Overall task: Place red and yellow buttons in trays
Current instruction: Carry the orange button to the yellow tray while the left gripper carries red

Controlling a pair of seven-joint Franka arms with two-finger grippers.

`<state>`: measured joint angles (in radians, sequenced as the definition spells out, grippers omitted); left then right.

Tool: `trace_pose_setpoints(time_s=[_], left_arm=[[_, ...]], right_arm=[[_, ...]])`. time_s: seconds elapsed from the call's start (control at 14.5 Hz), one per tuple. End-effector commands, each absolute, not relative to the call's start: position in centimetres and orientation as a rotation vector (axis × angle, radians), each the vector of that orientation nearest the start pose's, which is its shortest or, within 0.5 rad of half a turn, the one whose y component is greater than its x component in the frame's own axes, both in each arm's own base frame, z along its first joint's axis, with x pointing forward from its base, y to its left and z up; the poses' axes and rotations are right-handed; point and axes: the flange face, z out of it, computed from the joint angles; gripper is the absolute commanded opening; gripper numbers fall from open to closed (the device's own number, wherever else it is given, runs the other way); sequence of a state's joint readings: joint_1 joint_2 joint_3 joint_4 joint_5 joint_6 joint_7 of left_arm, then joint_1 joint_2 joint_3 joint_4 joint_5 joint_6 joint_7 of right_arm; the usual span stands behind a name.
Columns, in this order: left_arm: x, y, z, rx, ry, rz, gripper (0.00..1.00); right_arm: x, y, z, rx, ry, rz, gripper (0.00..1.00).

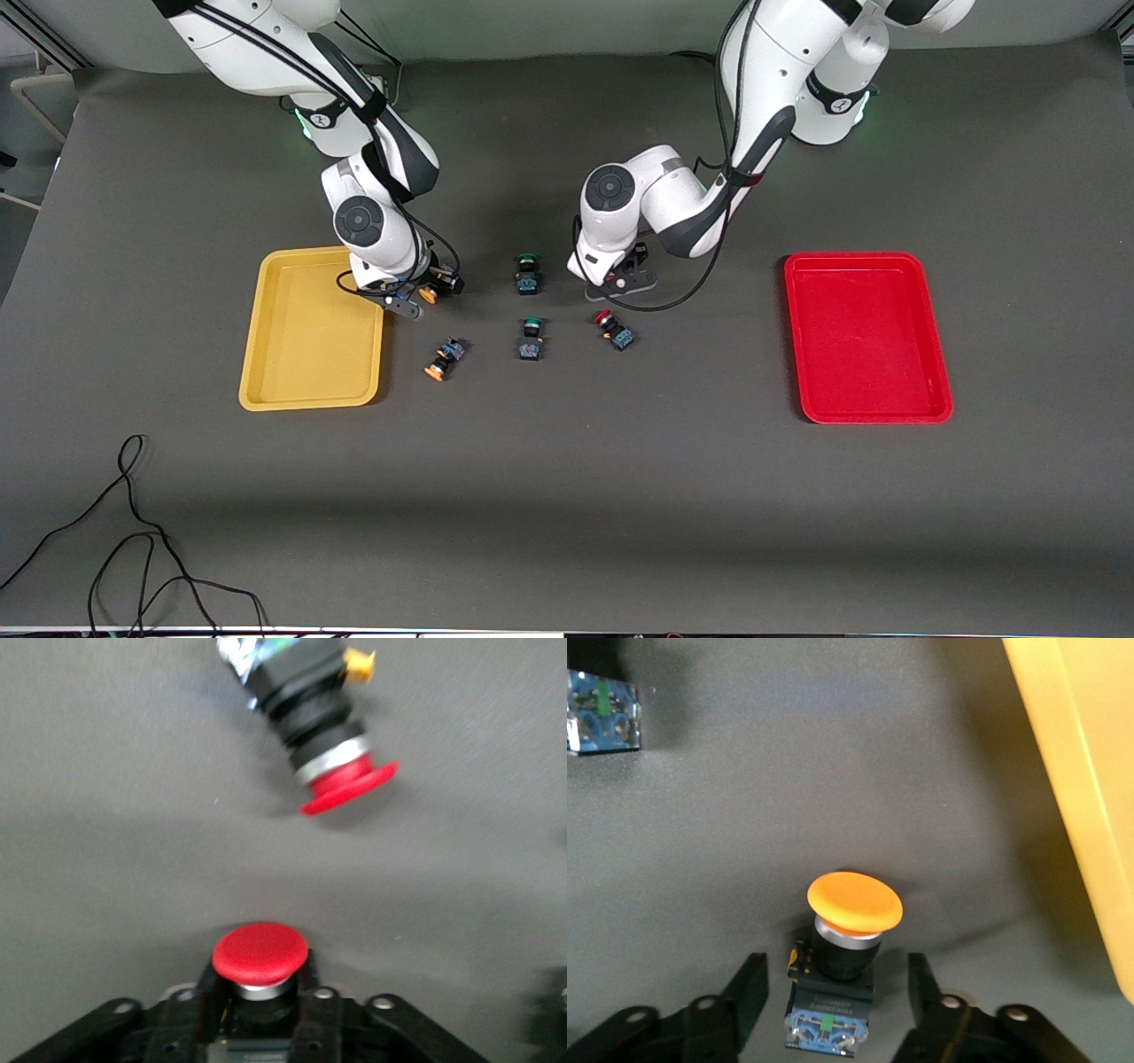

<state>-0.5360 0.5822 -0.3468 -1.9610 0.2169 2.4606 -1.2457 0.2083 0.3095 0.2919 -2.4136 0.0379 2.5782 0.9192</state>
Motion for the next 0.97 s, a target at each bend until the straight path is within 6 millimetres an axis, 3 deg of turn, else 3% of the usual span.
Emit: trace_pose_setpoints(time_s=[0.0,0.21,0.35,0.48,0.62,0.76,0.9], left_arm=[[40.8,-47.4,21.5,-3.090,-0.423,0.075,0.17],[45.2,-44.7,27.1,-3.047,-0.476,0.130,0.15],[48.3,-40.3,32.5,-3.100,-0.429,0.205,0.15],[50.9,-33.8,36.3,-3.109,-0.319,0.300,0.15],[53.1,-27.0,38.0,-3.094,-0.233,0.364,0.15],[54.7,-20.4,38.1,-3.092,-0.132,0.414,0.15],[55.9,-13.6,37.1,-3.107,-0.066,0.438,0.15]], right_arm=[[42.2,23.7,18.1,-3.051,0.734,0.237,0.39],[42.4,23.7,18.6,-3.049,0.733,0.226,0.23],[42.9,23.6,20.6,-3.046,0.741,0.193,0.20],[43.5,23.2,24.6,-3.069,0.762,0.184,0.19],[44.6,21.6,30.2,-3.085,0.798,0.173,0.19],[45.5,19.7,35.2,-3.090,0.799,0.155,0.19],[46.7,14.6,39.0,-3.077,0.783,0.170,0.19]])
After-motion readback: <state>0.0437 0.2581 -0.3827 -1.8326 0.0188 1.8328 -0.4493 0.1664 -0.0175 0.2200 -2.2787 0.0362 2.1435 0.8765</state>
